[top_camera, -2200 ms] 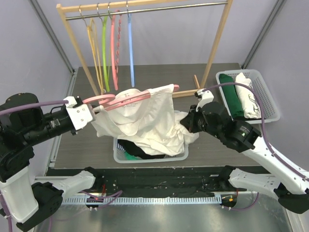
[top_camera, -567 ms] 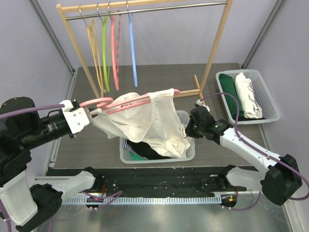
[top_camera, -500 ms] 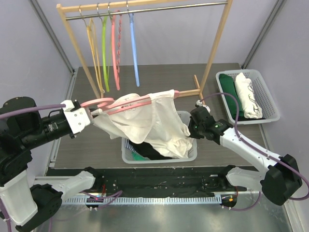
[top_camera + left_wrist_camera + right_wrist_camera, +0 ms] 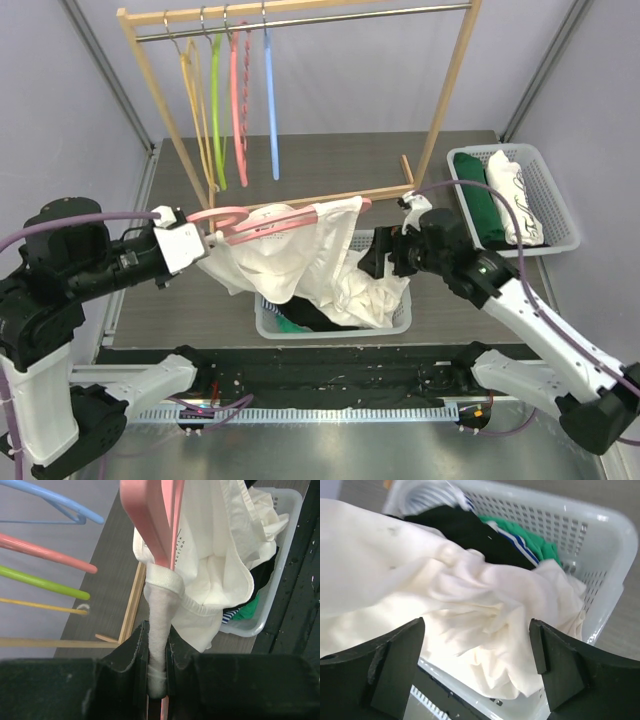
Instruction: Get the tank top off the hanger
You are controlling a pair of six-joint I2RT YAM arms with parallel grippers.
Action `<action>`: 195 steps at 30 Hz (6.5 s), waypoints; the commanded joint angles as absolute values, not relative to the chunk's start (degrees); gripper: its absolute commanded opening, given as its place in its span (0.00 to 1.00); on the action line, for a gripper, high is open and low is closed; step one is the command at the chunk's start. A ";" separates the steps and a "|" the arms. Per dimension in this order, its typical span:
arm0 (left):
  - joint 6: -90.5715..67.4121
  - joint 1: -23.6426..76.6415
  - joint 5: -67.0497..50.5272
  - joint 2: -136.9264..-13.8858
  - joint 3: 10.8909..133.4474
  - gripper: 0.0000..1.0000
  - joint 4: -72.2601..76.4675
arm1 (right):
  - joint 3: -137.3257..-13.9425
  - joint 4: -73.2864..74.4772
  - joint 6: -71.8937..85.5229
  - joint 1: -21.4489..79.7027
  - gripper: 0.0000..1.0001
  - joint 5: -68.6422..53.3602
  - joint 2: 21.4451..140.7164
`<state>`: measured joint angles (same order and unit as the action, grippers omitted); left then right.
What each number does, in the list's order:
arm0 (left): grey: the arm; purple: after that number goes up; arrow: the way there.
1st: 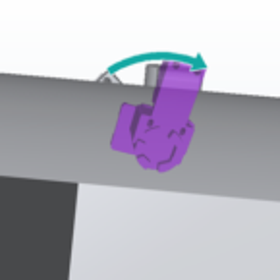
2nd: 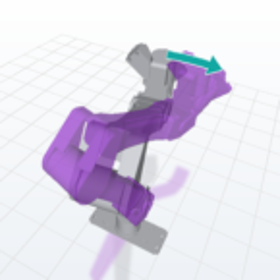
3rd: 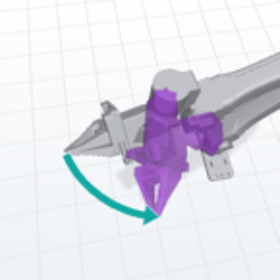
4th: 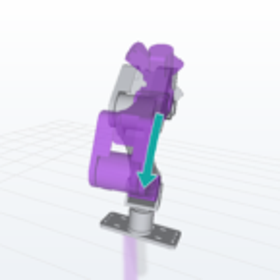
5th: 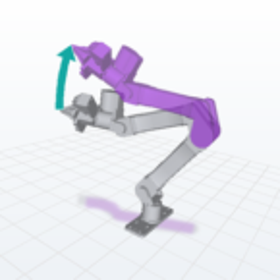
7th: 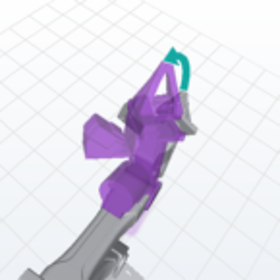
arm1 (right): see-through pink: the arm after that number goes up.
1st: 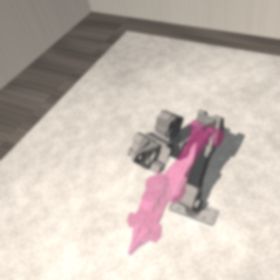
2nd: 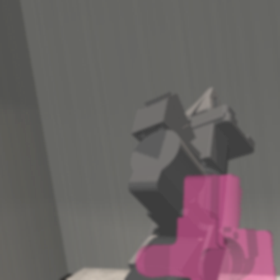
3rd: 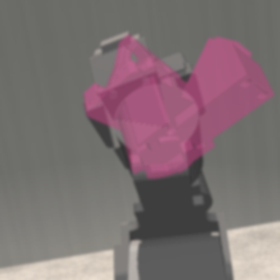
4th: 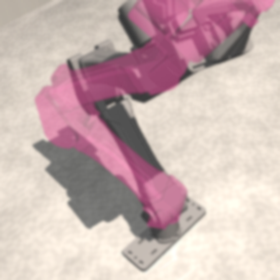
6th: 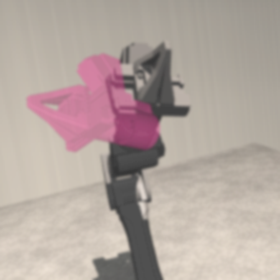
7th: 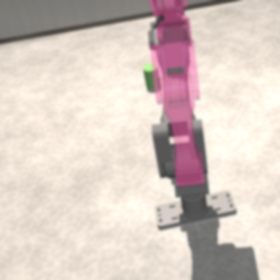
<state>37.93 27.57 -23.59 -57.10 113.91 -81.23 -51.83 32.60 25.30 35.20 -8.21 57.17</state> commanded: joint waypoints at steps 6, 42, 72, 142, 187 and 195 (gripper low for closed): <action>37.18 27.16 -23.56 -57.83 110.75 0.05 -82.35 | -59.59 33.22 15.03 35.51 0.96 -2.56 43.70; 37.00 26.63 -24.70 -61.00 109.60 0.07 -82.44 | -58.09 -1.84 26.01 35.51 0.24 -27.42 47.64; 40.52 26.63 -27.95 -60.20 112.75 0.08 -88.07 | -58.63 19.42 21.72 35.42 0.01 17.77 41.57; 32.88 37.79 -27.43 -73.65 118.39 0.37 -83.07 | -88.42 40.17 -7.21 51.15 0.01 -12.05 55.02; 18.01 34.01 -18.29 -58.72 102.75 1.00 -72.86 | -85.25 41.13 -5.80 51.15 0.01 -8.26 53.53; 17.76 33.31 -11.59 -55.28 98.96 1.00 -69.70 | -86.49 44.47 -5.89 51.15 0.01 -8.35 54.67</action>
